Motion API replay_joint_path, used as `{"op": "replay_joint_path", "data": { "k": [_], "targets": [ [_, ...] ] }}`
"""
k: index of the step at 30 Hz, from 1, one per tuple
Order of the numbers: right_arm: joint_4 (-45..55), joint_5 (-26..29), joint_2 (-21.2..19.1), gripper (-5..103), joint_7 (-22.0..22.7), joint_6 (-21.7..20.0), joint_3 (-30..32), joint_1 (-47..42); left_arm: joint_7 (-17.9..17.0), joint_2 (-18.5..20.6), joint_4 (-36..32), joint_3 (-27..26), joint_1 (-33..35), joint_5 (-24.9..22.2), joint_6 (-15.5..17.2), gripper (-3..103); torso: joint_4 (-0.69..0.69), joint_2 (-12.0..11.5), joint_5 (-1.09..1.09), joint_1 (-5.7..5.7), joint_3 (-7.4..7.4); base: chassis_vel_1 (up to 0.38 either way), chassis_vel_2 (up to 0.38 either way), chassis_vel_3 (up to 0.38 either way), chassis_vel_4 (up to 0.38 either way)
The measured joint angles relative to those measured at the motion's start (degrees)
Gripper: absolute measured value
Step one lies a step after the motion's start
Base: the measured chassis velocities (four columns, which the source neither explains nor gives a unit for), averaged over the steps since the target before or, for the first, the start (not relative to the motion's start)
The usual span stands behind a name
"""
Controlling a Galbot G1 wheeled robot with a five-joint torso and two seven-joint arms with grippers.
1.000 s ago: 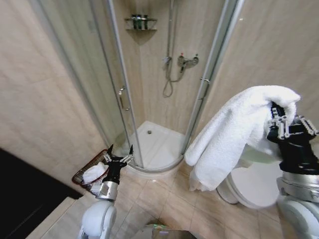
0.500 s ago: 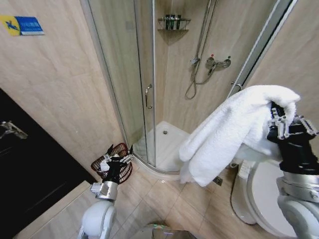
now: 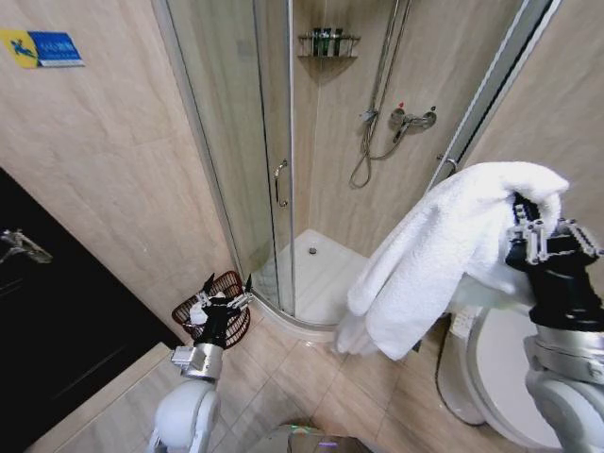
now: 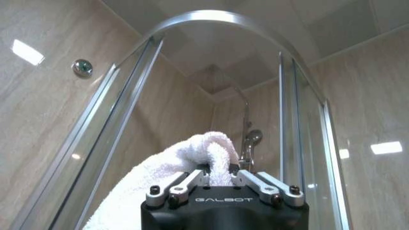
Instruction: Discard the used towel into the hamper.
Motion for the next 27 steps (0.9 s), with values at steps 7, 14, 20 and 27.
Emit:
{"op": "replay_joint_path", "data": {
  "k": [7, 14, 20, 27],
  "targets": [
    [0.0, 0.0, 0.0, 12, 0.0, 0.0, 0.0, -0.1, 0.0, 0.0, 0.0, 0.0, 0.0, 0.0, 0.0, 100, 0.0, 0.0, 0.0, 0.0, 0.0, 0.007, 0.008, 0.016, 0.011],
    [0.0, 0.3, -0.2, 12, 0.1, 0.1, 0.0, -0.1, 0.0, 0.0, 0.0, 0.0, 0.0, 0.0, 0.0, 100, 0.01, 0.0, 0.0, 0.0, -0.01, 0.056, 0.054, 0.057, 0.061],
    [0.0, 0.8, -0.2, 12, 0.3, 0.2, 0.1, 0.0, 0.0, 0.0, 0.0, 0.0, 0.0, 0.0, 0.0, 100, 0.04, 0.0, -0.01, 0.0, -0.01, 0.075, 0.077, 0.073, 0.088],
    [0.0, 1.7, -0.3, 12, 0.7, 0.9, 0.2, 0.6, 0.0, 0.0, 0.0, 0.0, 0.0, 0.0, 0.0, 100, 0.0, 0.0, 0.0, -0.01, -0.01, 0.015, 0.022, 0.017, 0.02]
  ]
}}
